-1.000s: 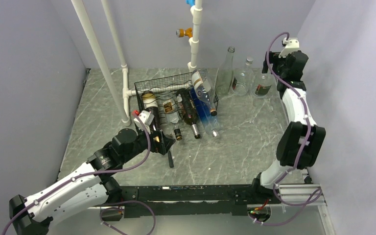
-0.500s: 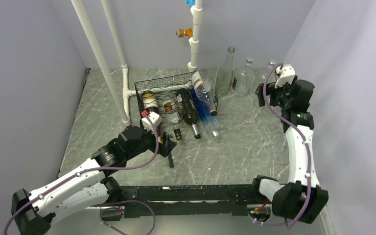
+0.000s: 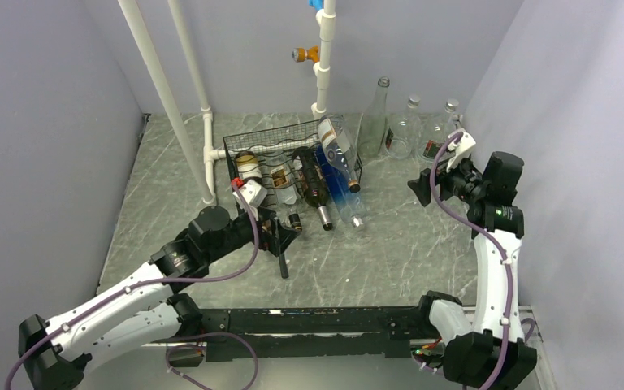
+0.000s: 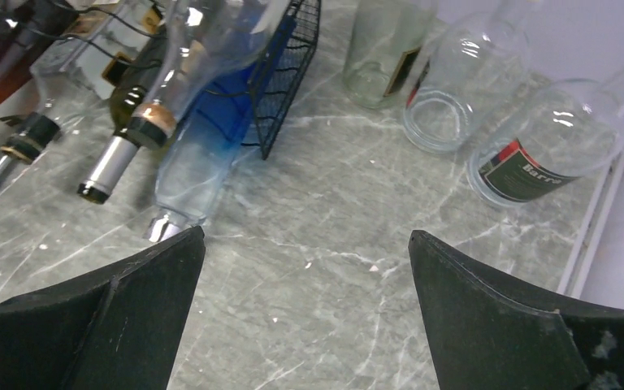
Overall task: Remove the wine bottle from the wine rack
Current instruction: Pick up the wine bottle from the wine rack.
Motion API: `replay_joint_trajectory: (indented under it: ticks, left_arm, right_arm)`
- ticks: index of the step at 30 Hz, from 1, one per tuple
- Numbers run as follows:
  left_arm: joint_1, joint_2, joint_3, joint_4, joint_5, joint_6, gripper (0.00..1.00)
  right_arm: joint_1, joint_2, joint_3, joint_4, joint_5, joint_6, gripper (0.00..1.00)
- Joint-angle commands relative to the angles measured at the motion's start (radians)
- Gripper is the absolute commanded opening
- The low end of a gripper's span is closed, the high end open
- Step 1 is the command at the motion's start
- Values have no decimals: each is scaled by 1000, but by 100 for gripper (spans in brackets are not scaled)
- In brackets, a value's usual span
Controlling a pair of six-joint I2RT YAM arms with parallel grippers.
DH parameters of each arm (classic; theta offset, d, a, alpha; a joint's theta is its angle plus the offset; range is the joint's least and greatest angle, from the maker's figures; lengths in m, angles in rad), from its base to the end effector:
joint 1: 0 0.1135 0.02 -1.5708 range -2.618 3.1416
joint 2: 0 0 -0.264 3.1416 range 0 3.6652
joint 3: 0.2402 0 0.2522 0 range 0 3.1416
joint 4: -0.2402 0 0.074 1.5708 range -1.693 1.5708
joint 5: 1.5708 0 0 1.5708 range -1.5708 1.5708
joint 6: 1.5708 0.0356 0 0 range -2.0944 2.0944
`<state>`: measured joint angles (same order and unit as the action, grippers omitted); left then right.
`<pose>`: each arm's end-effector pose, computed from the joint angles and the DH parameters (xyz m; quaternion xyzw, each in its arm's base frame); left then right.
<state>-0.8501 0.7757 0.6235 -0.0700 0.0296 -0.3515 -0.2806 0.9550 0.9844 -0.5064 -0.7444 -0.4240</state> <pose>0.1244 -0.1432 0.2964 0.2017 0.7546 -0.3624 0.5084 0.1985 -0.0321 0.3502 -0.2456 0.7801 0.1244 0.5619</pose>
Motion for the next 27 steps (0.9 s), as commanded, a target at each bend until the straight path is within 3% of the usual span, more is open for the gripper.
replay_joint_trajectory:
  ticks: [1,27]
  left_arm:
    - [4,-55,-5,48,3,-31,100]
    - [4,-196,-146,110,-22,-138,99]
  right_arm:
    - [-8,-43,-25,-18,-110,-29,100]
    - [-19,-111,-61,-47,-216,-64,100]
